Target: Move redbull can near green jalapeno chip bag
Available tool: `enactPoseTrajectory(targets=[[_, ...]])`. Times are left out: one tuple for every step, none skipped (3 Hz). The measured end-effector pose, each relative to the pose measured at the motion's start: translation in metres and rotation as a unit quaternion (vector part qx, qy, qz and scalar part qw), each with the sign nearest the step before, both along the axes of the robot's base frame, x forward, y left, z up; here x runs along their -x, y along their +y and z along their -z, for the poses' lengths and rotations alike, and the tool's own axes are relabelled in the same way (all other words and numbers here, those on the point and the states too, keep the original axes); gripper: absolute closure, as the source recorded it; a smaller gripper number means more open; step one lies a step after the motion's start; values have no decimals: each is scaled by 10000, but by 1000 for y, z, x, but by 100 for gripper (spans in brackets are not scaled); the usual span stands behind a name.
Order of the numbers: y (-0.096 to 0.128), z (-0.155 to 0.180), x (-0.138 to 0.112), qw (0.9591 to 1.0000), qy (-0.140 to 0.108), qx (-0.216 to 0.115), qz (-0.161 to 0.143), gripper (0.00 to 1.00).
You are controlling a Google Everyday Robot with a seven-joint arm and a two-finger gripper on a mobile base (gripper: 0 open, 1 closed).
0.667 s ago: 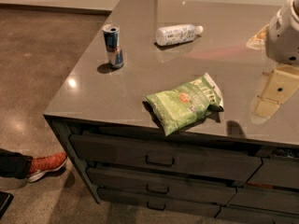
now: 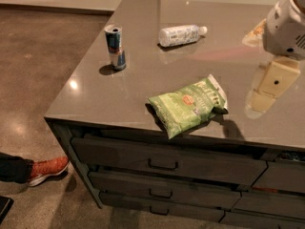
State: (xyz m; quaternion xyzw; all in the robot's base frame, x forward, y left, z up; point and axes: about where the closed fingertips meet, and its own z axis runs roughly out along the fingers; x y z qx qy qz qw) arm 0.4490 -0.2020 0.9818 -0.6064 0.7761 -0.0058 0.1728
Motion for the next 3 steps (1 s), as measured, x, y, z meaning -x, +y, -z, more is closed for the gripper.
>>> enactPoseTrajectory(targets=[[35, -5, -27, 9979, 4, -638, -132, 0], [74, -5, -53, 9938, -99, -1095, -163, 0], [124, -2, -98, 9865, -468, -1567, 109, 0]])
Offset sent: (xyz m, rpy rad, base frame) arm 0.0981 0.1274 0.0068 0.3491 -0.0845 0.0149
